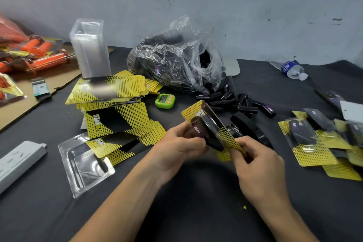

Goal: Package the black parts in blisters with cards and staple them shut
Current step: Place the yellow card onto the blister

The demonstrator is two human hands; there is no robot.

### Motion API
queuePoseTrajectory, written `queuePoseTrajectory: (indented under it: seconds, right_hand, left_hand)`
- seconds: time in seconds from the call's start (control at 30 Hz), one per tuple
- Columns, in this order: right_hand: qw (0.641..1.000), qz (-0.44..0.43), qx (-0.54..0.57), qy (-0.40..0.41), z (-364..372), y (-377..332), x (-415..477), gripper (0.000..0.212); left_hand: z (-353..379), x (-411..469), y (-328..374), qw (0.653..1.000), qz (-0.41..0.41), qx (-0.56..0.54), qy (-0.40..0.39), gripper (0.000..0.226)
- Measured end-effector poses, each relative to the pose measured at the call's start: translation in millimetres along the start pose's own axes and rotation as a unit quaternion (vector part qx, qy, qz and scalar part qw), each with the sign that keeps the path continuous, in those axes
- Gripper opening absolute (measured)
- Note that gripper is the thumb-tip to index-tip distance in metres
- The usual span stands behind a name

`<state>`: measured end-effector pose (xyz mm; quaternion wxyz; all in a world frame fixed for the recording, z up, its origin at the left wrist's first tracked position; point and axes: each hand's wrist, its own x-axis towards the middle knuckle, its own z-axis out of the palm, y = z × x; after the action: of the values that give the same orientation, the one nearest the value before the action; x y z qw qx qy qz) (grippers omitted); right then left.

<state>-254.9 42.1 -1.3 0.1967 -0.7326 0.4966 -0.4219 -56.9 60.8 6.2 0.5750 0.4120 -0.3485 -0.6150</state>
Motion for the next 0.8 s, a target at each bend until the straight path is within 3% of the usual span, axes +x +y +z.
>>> queuePoseTrajectory:
  seconds: [0.1,0.23,0.43,0.67,0.8]
  right_hand:
    - [0.992,0.060,0.095,-0.056,3.5,2.4,-1.0,0.021]
    - [0.938,0.160,0.282,-0.123,11.5,1.1,-2.5,0.030]
    - [0.890,0.228,0.366,-0.148,17.8,5.2,-2.7,0.018]
    - [0.922,0.204,0.300,-0.131,20.5,8.3,-3.7,0.028]
    - [0.942,0.175,0.264,-0.113,17.3,6.4,-2.5,0.026]
  left_hand:
    - [1.2,-1.2,2.1,1.000,0.007,0.023,0.011,0.047]
    - [4.8,-1.3,0.7,0.999,0.024,0.041,0.026,0.031]
    - [3.6,0.5,0.0,0.996,0.029,0.065,0.051,0.023]
    - [-1.4,1.3,-0.7,0.995,0.018,0.087,0.038,0.027]
    - [-1.7,0.8,1.0,0.995,0.026,0.089,0.035,0.043]
